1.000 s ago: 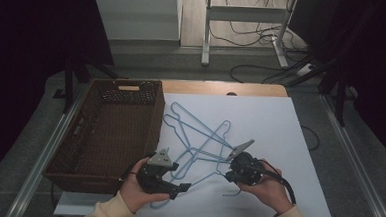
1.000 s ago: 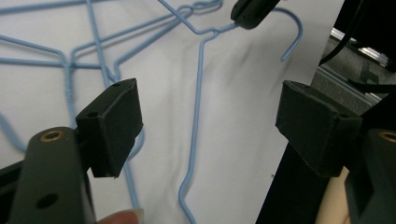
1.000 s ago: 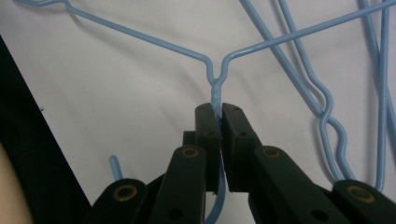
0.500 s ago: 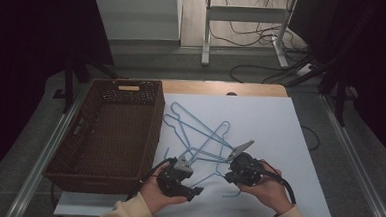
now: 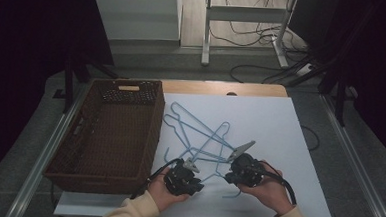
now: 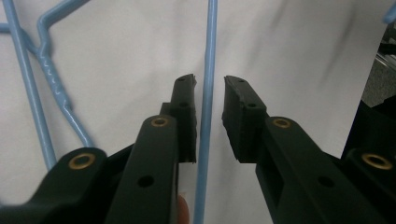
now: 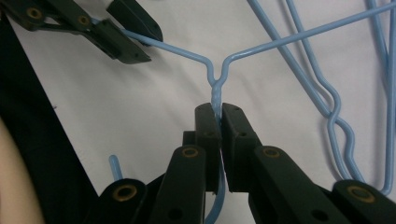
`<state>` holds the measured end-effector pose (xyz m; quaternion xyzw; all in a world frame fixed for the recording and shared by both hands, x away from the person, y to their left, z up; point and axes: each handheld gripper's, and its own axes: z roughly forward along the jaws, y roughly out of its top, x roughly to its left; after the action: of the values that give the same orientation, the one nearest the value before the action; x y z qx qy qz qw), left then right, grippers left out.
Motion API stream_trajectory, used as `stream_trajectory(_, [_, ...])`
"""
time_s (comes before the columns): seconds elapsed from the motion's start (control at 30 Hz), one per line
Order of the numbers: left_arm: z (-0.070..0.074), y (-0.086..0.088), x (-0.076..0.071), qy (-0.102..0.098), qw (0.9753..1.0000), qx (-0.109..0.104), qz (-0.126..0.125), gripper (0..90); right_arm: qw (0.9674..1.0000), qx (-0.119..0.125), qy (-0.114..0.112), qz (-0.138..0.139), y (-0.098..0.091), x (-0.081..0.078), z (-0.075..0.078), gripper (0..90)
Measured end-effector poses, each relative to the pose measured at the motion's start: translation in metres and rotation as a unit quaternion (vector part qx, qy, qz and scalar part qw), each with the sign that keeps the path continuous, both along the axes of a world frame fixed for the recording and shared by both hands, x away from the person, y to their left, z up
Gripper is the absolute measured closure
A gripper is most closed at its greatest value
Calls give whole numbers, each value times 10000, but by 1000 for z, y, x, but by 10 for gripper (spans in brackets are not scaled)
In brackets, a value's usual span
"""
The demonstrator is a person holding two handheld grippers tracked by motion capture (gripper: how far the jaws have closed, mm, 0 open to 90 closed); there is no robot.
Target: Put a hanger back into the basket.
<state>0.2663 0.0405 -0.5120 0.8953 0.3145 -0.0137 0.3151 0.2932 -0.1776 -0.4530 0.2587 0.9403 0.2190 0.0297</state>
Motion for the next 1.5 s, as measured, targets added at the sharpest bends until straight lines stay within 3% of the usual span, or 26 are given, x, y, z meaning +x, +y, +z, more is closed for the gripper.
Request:
stream_trajectory(0.13, [1, 1, -1, 15, 10000, -49, 15, 840, 10000, 20, -12, 49, 2, -1, 1, 862])
stream_trajectory(0.37, [5, 4, -1, 26, 9998, -182, -2, 860, 9996, 290, 13, -11, -4, 1, 3, 845])
stream_trajectory(0.43, [7, 6, -1, 38, 9998, -206, -3, 861, 9992, 398, -22, -33, -6, 1, 4, 802])
stream_trajectory(0.53, [8, 8, 0, 43, 9997, -223, -25, 862, 9978, 627, -121, -155, -11, 4, 6, 648])
stream_trajectory(0.6, [10, 10, 0, 88, 9994, -340, 32, 863, 9944, 943, -249, -413, -18, 6, 10, 546])
stream_trajectory(0.63, [11, 11, 0, 94, 9992, -379, 43, 863, 9902, 1156, -443, -640, -25, 8, 13, 512])
stream_trajectory(0.7, [15, 15, 0, 87, 9988, -474, 81, 863, 9845, 1436, -582, -823, -34, 10, 17, 457])
stream_trajectory(0.77, [19, 19, 0, 41, 9985, -541, 117, 863, 9764, 1724, -759, -1055, -44, 12, 20, 400])
stream_trajectory(0.87, [25, 24, 0, 20, 9972, -724, 188, 863, 9673, 1980, -879, -1323, -58, 14, 21, 358])
stream_trajectory(0.93, [29, 27, 0, -13, 9964, -809, 244, 863, 9640, 2026, -888, -1475, -66, 16, 19, 339])
stream_trajectory(1.17, [44, 37, -1, -128, 9936, -1057, 378, 864, 9610, 2010, -874, -1687, -78, 19, 13, 333])
stream_trajectory(1.5, [60, 50, -1, -259, 9902, -1290, 464, 865, 9656, 1803, -922, -1630, -75, 19, 9, 328])
